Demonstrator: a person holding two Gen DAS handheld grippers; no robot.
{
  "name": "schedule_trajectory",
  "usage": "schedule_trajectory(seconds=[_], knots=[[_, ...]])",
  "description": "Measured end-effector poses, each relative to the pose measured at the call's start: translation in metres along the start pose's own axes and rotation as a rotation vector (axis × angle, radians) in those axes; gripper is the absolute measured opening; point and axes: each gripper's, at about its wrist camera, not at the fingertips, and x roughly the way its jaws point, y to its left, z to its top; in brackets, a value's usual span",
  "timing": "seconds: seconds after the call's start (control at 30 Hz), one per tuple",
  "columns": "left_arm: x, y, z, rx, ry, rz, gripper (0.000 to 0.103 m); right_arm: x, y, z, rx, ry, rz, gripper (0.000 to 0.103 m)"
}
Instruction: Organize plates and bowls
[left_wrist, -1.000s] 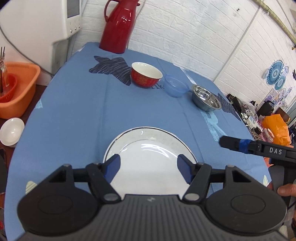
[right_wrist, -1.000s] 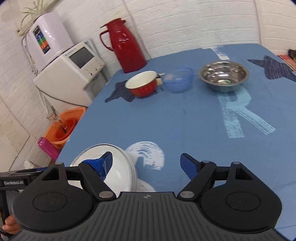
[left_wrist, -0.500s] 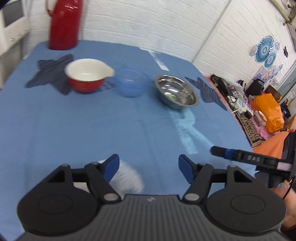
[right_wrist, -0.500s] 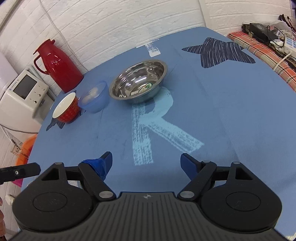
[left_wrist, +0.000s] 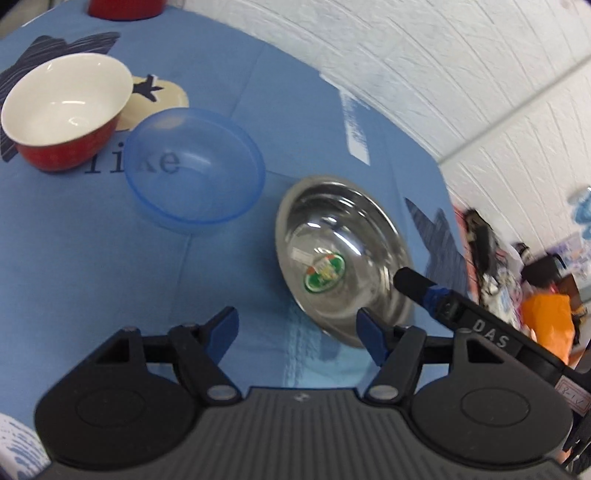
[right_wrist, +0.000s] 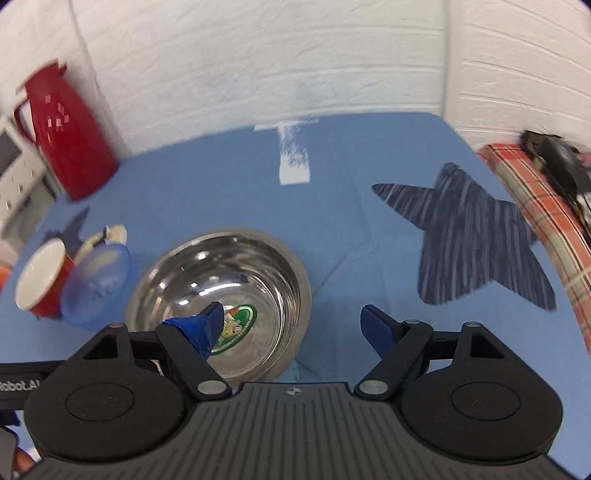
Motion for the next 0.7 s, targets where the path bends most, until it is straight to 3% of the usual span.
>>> schedule_trajectory(seconds=[0.13,0.23,0.27,0.3,0.33,0.37,0.43,0.7], knots=[[0.013,-0.006,0.003,0.02,-0.002,0.021,0.069,0.023,0.001,0.001,-0.025,0.041,-0.007,0.067],[0.02,-0.007,0.004,0.023,-0.011,0.043,0.065,0.03,-0.002,0.0,-0.01,0.045,0.061,0.059],[0.023,-0.007,0.005,0.027,-0.003,0.052,0.057,0.03,-0.003,-0.002,-0.008,0.037,0.069,0.049],[0.026,-0.006,0.007,0.026,0.005,0.059,0.052,0.029,-0.003,-0.004,-0.012,0.032,0.073,0.024],[0.025,-0.006,0.007,0.047,-0.008,0.059,0.036,0.028,-0.005,-0.006,-0.007,0.031,0.081,0.017],[0.026,-0.008,0.008,0.069,-0.004,0.047,0.018,0.027,-0.006,-0.008,0.007,0.034,0.095,0.017],[0.025,-0.008,0.008,0.072,0.013,0.027,0.013,0.021,-0.007,-0.013,0.008,0.036,0.105,0.016],[-0.023,-0.012,-0.027,0.166,0.04,-0.012,0.012,-0.034,0.004,-0.052,-0.021,0.046,0.124,0.017]])
